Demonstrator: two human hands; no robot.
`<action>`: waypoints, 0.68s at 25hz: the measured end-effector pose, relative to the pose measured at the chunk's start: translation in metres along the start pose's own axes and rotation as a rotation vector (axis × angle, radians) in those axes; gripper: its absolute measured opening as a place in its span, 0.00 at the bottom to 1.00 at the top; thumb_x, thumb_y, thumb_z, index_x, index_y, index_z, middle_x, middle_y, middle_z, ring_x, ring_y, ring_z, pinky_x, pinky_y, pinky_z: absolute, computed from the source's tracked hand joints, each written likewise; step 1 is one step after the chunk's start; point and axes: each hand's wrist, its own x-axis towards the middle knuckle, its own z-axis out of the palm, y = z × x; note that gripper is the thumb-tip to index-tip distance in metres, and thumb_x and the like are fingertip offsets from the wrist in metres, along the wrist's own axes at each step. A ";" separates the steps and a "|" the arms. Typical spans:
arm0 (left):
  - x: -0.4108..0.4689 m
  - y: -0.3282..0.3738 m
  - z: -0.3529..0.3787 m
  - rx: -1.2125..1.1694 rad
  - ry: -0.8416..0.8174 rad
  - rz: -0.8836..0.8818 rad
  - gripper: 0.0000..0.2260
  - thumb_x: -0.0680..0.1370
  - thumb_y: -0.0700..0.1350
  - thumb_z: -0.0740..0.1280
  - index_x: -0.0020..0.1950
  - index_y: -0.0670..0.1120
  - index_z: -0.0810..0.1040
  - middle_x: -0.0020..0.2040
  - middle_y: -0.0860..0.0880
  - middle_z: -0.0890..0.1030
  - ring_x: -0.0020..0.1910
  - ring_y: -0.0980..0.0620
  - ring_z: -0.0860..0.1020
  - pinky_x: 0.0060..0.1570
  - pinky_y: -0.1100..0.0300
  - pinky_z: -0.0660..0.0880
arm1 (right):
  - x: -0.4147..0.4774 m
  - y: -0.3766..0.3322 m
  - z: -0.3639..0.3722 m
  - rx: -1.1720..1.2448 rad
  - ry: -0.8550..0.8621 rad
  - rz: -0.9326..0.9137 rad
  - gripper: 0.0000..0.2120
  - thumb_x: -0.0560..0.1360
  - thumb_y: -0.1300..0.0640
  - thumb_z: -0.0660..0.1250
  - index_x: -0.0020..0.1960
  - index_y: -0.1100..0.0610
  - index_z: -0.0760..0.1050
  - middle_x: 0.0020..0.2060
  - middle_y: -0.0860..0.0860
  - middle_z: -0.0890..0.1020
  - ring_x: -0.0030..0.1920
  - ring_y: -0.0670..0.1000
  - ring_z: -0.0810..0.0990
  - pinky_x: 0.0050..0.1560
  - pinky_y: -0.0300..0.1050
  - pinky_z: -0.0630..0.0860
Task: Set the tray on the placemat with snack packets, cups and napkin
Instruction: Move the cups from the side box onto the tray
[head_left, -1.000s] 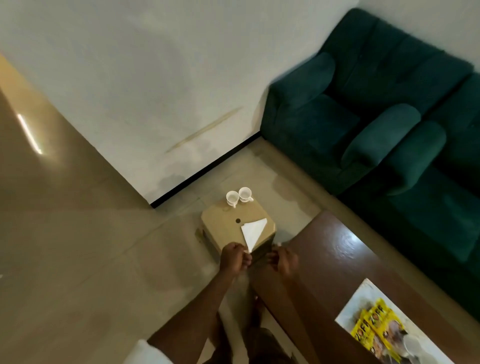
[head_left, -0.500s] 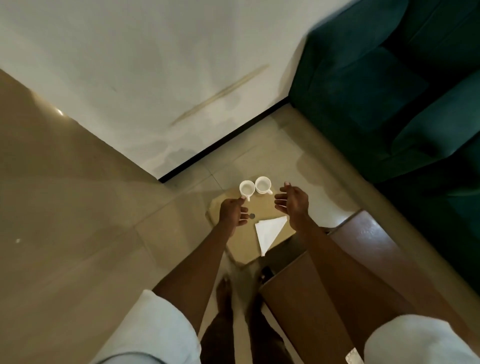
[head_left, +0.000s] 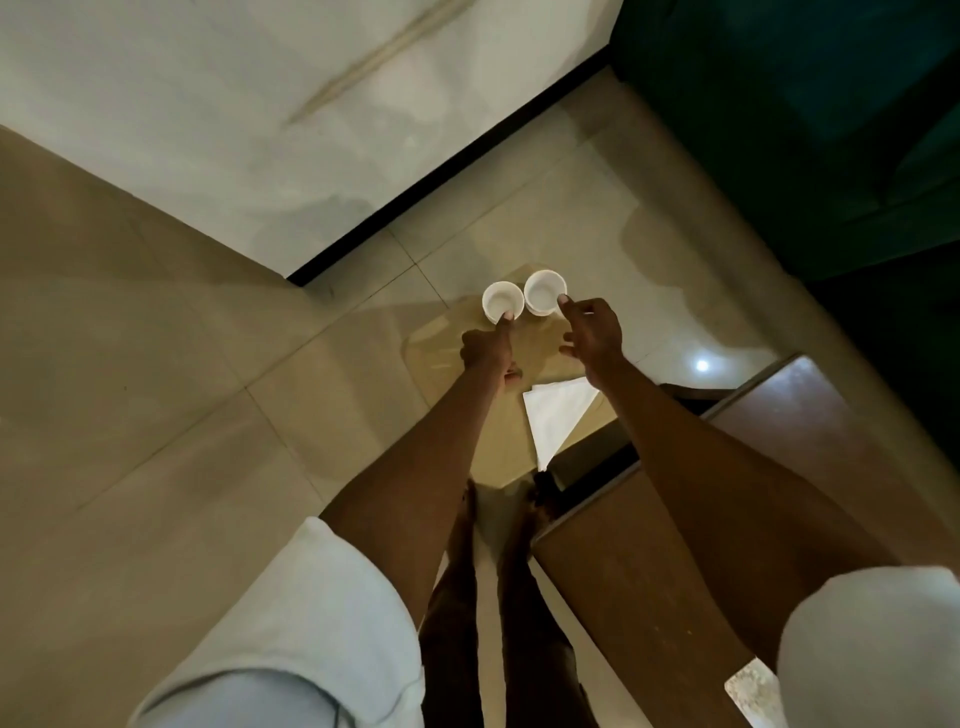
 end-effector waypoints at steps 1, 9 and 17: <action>0.003 0.001 0.003 0.000 -0.008 -0.006 0.30 0.79 0.60 0.69 0.72 0.40 0.70 0.63 0.36 0.79 0.57 0.36 0.83 0.53 0.40 0.84 | 0.005 -0.002 0.002 -0.007 -0.008 0.001 0.18 0.79 0.44 0.72 0.56 0.58 0.74 0.51 0.57 0.80 0.48 0.57 0.82 0.41 0.50 0.84; 0.021 0.001 0.013 -0.101 0.002 -0.039 0.23 0.82 0.56 0.66 0.68 0.39 0.72 0.52 0.41 0.76 0.37 0.47 0.75 0.32 0.54 0.77 | 0.042 -0.001 0.002 -0.069 -0.096 0.030 0.19 0.79 0.44 0.71 0.50 0.62 0.79 0.46 0.59 0.81 0.45 0.58 0.81 0.45 0.51 0.83; 0.036 -0.003 0.015 -0.076 0.019 0.004 0.18 0.82 0.56 0.68 0.54 0.40 0.78 0.34 0.46 0.71 0.29 0.50 0.68 0.33 0.59 0.69 | 0.051 0.006 0.013 -0.015 -0.090 0.021 0.13 0.76 0.54 0.76 0.38 0.60 0.80 0.41 0.60 0.83 0.37 0.54 0.80 0.52 0.57 0.85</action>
